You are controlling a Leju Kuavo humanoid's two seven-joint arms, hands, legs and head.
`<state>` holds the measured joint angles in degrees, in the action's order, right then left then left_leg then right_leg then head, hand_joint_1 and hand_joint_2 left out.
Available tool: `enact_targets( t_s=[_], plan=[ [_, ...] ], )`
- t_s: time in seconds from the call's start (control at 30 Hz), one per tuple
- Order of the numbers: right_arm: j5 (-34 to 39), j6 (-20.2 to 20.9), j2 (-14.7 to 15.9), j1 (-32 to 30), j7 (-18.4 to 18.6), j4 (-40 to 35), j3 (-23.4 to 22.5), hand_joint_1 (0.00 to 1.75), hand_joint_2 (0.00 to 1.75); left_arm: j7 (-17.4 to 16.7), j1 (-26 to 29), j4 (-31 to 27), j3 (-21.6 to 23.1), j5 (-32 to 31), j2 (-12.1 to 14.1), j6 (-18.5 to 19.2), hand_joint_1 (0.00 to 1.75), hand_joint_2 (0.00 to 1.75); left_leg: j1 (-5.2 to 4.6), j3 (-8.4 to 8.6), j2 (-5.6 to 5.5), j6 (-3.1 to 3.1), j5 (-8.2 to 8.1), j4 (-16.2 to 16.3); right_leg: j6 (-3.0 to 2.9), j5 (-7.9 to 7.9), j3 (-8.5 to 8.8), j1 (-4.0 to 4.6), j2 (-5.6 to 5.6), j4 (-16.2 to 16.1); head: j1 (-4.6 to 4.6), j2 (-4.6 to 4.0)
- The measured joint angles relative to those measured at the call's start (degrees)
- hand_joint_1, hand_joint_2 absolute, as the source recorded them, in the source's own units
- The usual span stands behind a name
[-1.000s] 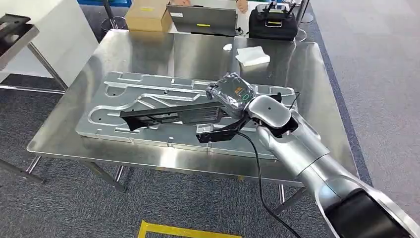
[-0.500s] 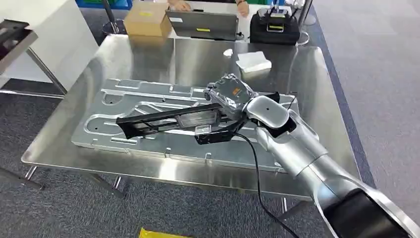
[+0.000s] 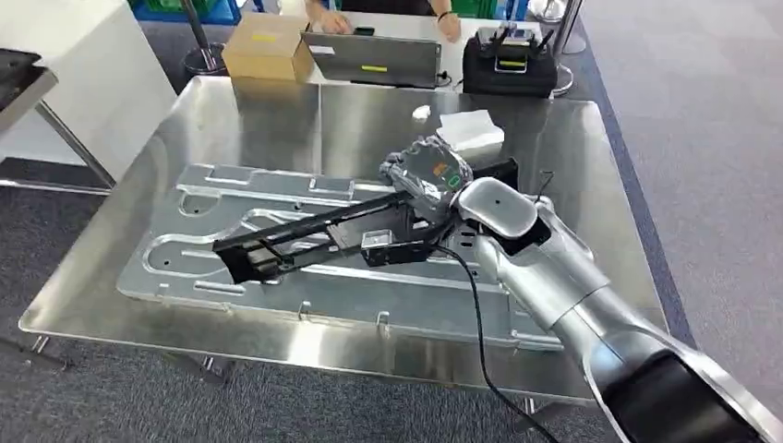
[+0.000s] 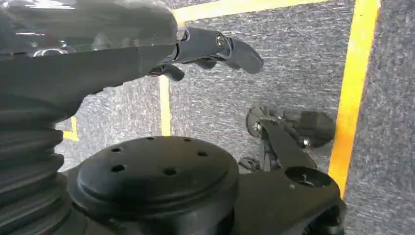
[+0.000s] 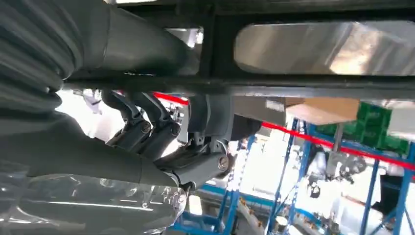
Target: Take the parts from the cabinet and place them on the table.
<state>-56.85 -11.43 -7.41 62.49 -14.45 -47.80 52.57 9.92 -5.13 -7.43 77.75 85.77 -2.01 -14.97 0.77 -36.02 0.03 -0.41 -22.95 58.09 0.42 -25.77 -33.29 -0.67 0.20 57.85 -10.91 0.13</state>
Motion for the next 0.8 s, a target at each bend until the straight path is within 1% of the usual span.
enact_targets(
  t_s=[0.03,0.07,0.1,0.2,0.23,0.3,0.4,0.43,0.5,0.53,0.67,0.8],
  plan=[
    [0.13,0.00,0.02,0.05,-0.02,0.02,0.00,1.75,1.75,0.04,-0.03,0.00,0.00,0.00,-0.19,0.00,0.00,1.75,0.43,0.12,-0.11,-0.06,0.40,-0.22,-0.11,-0.36,0.07,0.24,-0.19,0.24,-0.02,0.00],
    [0.26,0.00,0.02,0.15,0.02,0.02,0.00,1.75,1.75,0.04,-0.13,0.00,0.00,0.00,-0.22,-0.02,0.00,1.75,0.25,0.06,-0.20,-0.19,0.38,-0.18,-1.24,-0.01,0.07,0.20,-0.18,0.08,-0.02,0.00],
    [0.28,0.00,0.02,0.25,0.02,0.02,0.00,1.75,1.75,0.04,-0.18,0.00,0.00,-0.02,-0.26,-0.02,0.00,1.75,0.14,0.02,-0.35,-0.11,0.33,-0.18,-1.50,-0.14,0.18,0.17,-0.22,0.01,-0.02,0.00],
    [0.33,0.02,0.09,0.49,0.09,0.04,0.00,1.75,1.75,0.04,-0.16,0.00,0.02,0.00,-0.35,-0.04,0.00,1.75,-0.09,0.06,-0.43,0.38,0.17,-0.17,-1.51,-0.13,0.44,0.04,-0.26,-0.39,-0.02,0.00],
    [0.37,0.04,0.11,0.57,0.09,0.04,0.00,1.75,1.75,0.04,-0.17,0.00,0.04,-0.02,-0.37,-0.04,0.00,1.75,-0.19,0.07,-0.42,0.66,0.10,-0.17,-1.51,-0.12,0.48,-0.03,-0.25,-0.49,-0.02,0.00],
    [0.59,0.18,0.15,0.62,0.35,0.04,0.00,1.75,1.75,0.50,-0.18,0.00,0.09,-0.02,-0.37,-0.09,0.00,1.75,-0.33,0.07,-0.40,0.88,0.04,-0.16,-1.47,-0.10,0.48,-0.12,-0.25,-0.59,-0.02,0.00],
    [0.90,0.13,0.28,0.61,0.48,0.18,0.00,1.75,1.75,1.36,-0.14,0.00,0.15,-0.04,-0.37,-0.35,0.00,1.75,-0.44,0.03,-0.40,1.00,0.03,-0.11,-0.99,0.06,0.48,-0.22,-0.25,-0.72,-0.02,0.00],
    [0.96,0.07,0.33,0.61,0.48,0.30,0.00,1.75,1.75,1.59,-0.14,0.00,0.20,-0.04,-0.37,-0.35,0.00,1.75,-0.48,0.02,-0.40,1.01,0.03,-0.09,-0.64,0.02,0.49,-0.26,-0.25,-0.74,-0.02,0.00],
    [1.09,-0.18,0.39,0.54,0.17,0.44,0.02,1.75,1.75,2.16,-0.11,0.00,0.28,-0.13,-0.37,-0.52,0.00,1.75,-0.54,0.00,-0.39,1.13,-0.05,-0.01,0.67,0.09,0.50,-0.43,-0.25,-0.78,-0.02,0.00],
    [1.11,-0.37,0.44,0.49,-0.07,0.52,0.09,1.75,1.75,2.29,-0.11,0.00,0.52,-0.15,-0.37,-0.61,0.00,1.75,-0.57,0.00,-0.39,1.13,-0.05,0.00,1.00,0.05,0.51,-0.48,-0.25,-0.79,-0.02,0.00],
    [1.27,-1.09,0.61,0.11,-0.48,1.01,0.26,1.75,1.75,2.60,-0.04,0.00,1.11,-0.15,-0.37,-0.79,0.00,1.75,-0.56,0.01,-0.39,1.13,-0.03,-0.02,1.06,0.09,0.45,-0.47,-0.25,-0.74,-0.02,0.00],
    [1.51,-1.33,0.77,-0.04,-0.48,1.40,0.37,1.75,1.75,2.58,-0.07,0.00,1.49,-0.33,-0.37,-2.26,0.00,1.75,-0.54,0.03,-0.39,1.08,0.02,-0.04,1.06,0.08,0.39,-0.43,-0.25,-0.65,-0.02,0.00]
  ],
)
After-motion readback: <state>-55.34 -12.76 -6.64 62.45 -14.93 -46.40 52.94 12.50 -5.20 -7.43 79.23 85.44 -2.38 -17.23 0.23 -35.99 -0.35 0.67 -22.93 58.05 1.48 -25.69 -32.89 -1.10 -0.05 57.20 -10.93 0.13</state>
